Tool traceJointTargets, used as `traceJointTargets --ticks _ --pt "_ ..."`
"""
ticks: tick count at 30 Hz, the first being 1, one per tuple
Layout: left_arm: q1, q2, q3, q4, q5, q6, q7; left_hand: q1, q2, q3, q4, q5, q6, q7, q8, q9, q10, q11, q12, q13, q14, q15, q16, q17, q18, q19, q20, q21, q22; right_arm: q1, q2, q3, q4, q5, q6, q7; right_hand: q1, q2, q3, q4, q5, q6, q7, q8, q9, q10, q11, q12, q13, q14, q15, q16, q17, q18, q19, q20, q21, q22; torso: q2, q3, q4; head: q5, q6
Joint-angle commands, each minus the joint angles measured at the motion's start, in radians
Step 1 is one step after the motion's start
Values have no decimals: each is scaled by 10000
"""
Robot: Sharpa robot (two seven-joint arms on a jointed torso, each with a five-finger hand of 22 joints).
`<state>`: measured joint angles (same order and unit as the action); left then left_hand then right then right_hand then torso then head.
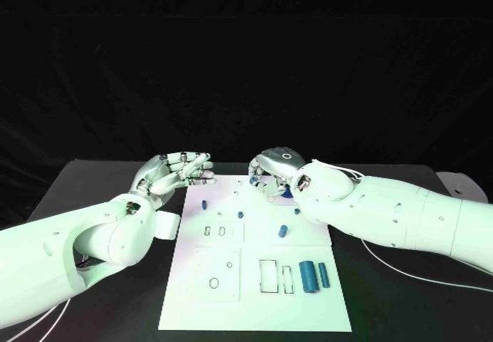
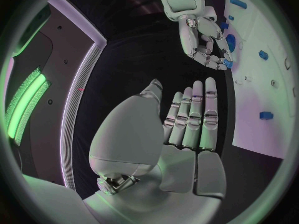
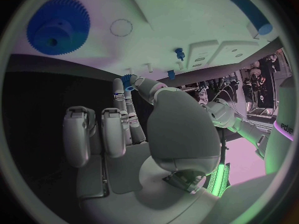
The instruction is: Assemble the parts on the task board
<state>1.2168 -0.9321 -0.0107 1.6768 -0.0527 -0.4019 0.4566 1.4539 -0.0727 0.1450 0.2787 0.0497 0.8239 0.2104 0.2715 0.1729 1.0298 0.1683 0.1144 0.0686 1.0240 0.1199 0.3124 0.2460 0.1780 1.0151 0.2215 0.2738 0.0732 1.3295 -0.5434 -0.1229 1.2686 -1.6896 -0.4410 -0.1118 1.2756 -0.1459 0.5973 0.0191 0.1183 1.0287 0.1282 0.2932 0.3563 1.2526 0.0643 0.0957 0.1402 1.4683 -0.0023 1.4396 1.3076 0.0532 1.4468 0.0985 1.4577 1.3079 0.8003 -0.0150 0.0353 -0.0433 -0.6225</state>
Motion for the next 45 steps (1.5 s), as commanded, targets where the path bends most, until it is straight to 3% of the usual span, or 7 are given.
traceJointTargets --ticks 1,9,12,18,22,31,45 --pt "19 36 9 9 15 190 27 -8 42 -14 48 24 -61 256 -58 -14 -6 82 -53 -13 31 30 1 18 63 80 3 -13 -14 -15 237 3 -249 35 -395 -117 -12 67 28 59 12 3 -29 53 237 13 -1 -32 12 555 -75 61 104 -116 95 2 63 759 17 1 14 5 -1" --pt "24 78 9 -16 15 206 29 -8 42 -14 48 24 -61 256 -58 -14 -6 82 -53 -13 31 30 1 18 63 80 3 -13 -14 -132 769 4 -826 103 -396 -36 -29 58 30 66 13 -29 -17 51 254 -2 8 -54 12 557 -70 66 105 -116 92 2 64 759 15 -3 13 69 -33" --pt "26 83 9 -24 15 209 30 -4 44 -13 46 24 -64 259 -61 -15 -8 85 -61 -12 26 33 -2 24 62 80 4 -17 -16 -166 898 4 -1015 110 -392 -25 -29 58 30 66 13 -29 -17 51 254 -2 8 -54 12 557 -70 66 105 -116 92 2 64 759 13 2 -18 107 -22" --pt "32 103 9 -37 15 220 33 -4 44 -13 46 24 -64 259 -61 -15 -8 85 -61 -12 26 33 -2 24 62 80 4 -17 -16 -201 1067 4 -1286 152 -368 5 -54 42 25 77 9 -57 -5 50 272 -13 18 -73 12 558 -63 72 109 -114 85 4 61 754 19 2 -3 117 -23" --pt "37 111 9 -38 15 221 34 -4 44 -13 46 24 -64 259 -61 -15 -8 85 -61 -12 26 33 -2 24 62 80 4 -17 -16 -213 1147 4 -1385 180 -315 22 -71 35 21 87 9 -68 0 50 280 -14 22 -80 14 558 -59 73 106 -114 84 6 62 756 19 6 -27 130 -35" --pt "46 143 9 -56 16 227 26 -4 44 -13 46 24 -64 259 -61 -15 -8 85 -61 -12 26 33 -2 24 62 80 4 -17 -16 -259 1279 3 -1514 214 -293 62 -88 29 17 97 7 -80 4 49 288 -18 27 -87 15 558 -55 72 102 -112 76 8 58 747 25 9 -4 130 -64" --pt "62 174 9 -91 16 216 15 -5 40 -21 42 24 -69 263 -69 -17 -8 91 -80 -10 9 41 -14 42 60 80 9 -28 -22 -268 1406 2 -1581 287 -184 125 -136 0 2 124 2 -114 13 49 312 -26 36 -109 18 552 -46 64 75 -106 56 15 45 727 33 7 -26 174 -107"
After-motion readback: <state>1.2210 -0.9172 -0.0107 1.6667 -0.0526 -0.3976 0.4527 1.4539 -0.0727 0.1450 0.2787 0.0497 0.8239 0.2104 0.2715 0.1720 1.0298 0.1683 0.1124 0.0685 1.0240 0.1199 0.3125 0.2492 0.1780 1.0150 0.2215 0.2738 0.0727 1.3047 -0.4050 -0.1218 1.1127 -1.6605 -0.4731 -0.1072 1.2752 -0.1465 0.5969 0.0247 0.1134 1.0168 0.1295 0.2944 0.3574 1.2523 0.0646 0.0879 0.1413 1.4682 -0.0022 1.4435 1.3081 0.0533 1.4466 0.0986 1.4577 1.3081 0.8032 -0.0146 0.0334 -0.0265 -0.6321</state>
